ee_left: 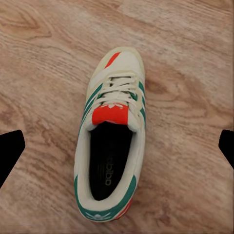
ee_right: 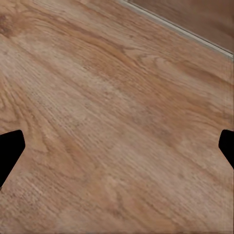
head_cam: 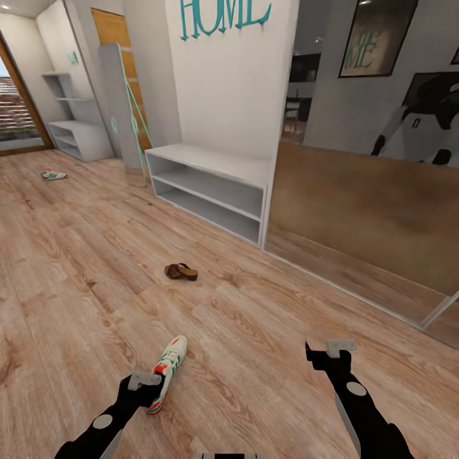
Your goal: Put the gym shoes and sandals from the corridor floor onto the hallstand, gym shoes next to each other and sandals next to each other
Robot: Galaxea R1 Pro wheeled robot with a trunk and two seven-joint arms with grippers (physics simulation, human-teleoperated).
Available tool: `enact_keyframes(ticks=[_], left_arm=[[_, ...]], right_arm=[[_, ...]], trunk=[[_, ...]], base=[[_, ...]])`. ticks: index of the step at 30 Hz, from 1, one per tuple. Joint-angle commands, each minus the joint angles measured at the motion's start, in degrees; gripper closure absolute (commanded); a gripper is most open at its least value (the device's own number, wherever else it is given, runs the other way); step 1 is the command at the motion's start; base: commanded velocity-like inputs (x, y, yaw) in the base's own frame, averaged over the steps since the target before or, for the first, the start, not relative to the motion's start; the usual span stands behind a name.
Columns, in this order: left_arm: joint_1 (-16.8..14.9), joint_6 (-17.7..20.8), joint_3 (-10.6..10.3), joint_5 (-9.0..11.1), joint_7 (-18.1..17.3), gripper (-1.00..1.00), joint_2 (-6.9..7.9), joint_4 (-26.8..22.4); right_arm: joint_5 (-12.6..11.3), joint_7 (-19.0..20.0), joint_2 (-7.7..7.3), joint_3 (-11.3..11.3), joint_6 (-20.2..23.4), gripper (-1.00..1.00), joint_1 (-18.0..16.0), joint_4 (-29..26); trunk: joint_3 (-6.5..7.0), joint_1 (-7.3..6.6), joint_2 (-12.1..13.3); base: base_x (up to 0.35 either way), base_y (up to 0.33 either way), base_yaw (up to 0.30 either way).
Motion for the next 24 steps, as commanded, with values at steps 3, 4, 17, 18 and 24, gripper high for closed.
enact_keyframes(ticks=[3, 4, 17, 18, 24], left_arm=[[0.0, -0.3, 0.0, -0.5, -0.1, -1.0, 0.08, 0.0], [0.0, -0.3, 0.0, -0.5, -0.1, -1.0, 0.09, 0.0], [0.0, -0.4, -0.1, -0.6, -0.2, -1.0, 0.09, 0.0], [0.0, -0.4, 0.0, -0.6, -0.2, -1.0, 0.09, 0.0], [0.0, -0.4, 0.1, -0.5, -0.2, -1.0, 0.04, 0.0]], right_arm=[[0.6, 0.1, 0.03, -0.1, -0.1, -1.0, 0.0, 0.0], [0.6, 0.1, 0.03, -0.1, -0.1, -1.0, 0.0, 0.0], [0.6, 0.1, 0.03, -0.1, -0.1, -1.0, 0.0, 0.0], [0.6, 0.1, 0.03, -0.1, -0.1, -1.0, 0.0, 0.0], [0.7, 0.1, -0.05, 0.0, -0.1, -1.0, 0.0, 0.1]], trunk=[[-0.99, 0.06, -0.1], [-1.3, 0.09, -0.1], [-2.55, 0.11, -0.1], [-2.57, 0.11, -0.1], [-2.63, 0.11, -0.1]], base=[[0.0, 0.0, 0.0], [0.0, 0.0, 0.0], [0.002, 0.0, 0.0], [0.055, 0.0, 0.0], [0.152, 0.0, 0.0]])
